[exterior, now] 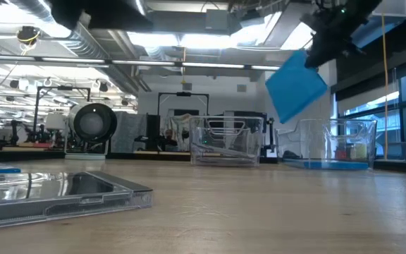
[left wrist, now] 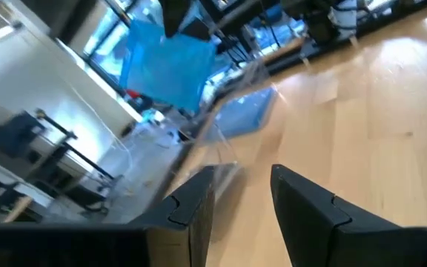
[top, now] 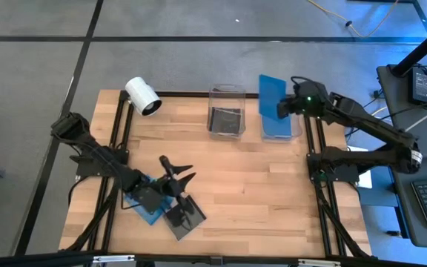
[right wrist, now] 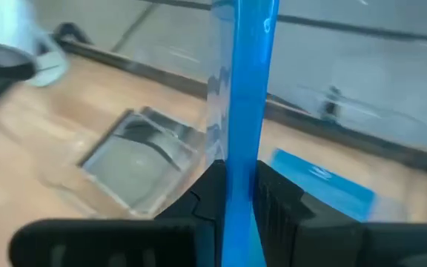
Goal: Pick & place jewel cases by type
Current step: Put the top blue CD case into the right transparent bin
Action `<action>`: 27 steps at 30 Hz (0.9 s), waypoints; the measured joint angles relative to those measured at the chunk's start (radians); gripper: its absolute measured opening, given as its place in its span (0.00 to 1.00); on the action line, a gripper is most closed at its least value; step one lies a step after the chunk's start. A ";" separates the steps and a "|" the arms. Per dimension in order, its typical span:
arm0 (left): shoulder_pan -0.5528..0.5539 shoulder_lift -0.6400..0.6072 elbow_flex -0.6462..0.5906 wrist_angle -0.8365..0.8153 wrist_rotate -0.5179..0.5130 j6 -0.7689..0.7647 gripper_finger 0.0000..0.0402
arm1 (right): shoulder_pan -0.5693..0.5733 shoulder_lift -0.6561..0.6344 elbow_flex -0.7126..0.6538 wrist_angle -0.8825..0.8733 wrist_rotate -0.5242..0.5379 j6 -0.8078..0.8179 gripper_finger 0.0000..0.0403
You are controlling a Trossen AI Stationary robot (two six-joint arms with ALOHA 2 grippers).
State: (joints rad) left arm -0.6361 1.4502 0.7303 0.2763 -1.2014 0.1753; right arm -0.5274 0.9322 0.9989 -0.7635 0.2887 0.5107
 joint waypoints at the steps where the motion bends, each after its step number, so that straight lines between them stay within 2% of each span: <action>1: 0.014 0.000 0.000 -0.016 0.022 -0.021 0.32 | -0.017 -0.001 0.000 -0.016 -0.001 0.007 0.15; 7: 0.080 0.000 0.000 -0.118 0.141 -0.117 0.32 | -0.111 0.019 0.000 -0.095 -0.034 0.008 0.15; 13: 0.122 0.000 0.000 -0.178 0.233 -0.181 0.32 | -0.194 0.076 0.000 -0.196 -0.194 0.026 0.15; 20: 0.152 0.000 0.000 -0.185 0.342 -0.206 0.32 | -0.255 0.200 0.000 -0.200 -0.316 0.002 0.15; 27: 0.156 0.000 0.000 -0.196 0.359 -0.207 0.32 | -0.302 0.290 0.002 -0.191 -0.366 -0.017 0.15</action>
State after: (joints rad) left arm -0.4805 1.4502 0.7303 0.0801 -0.8425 -0.0319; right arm -0.8289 1.2222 1.0004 -0.9546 -0.0777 0.4942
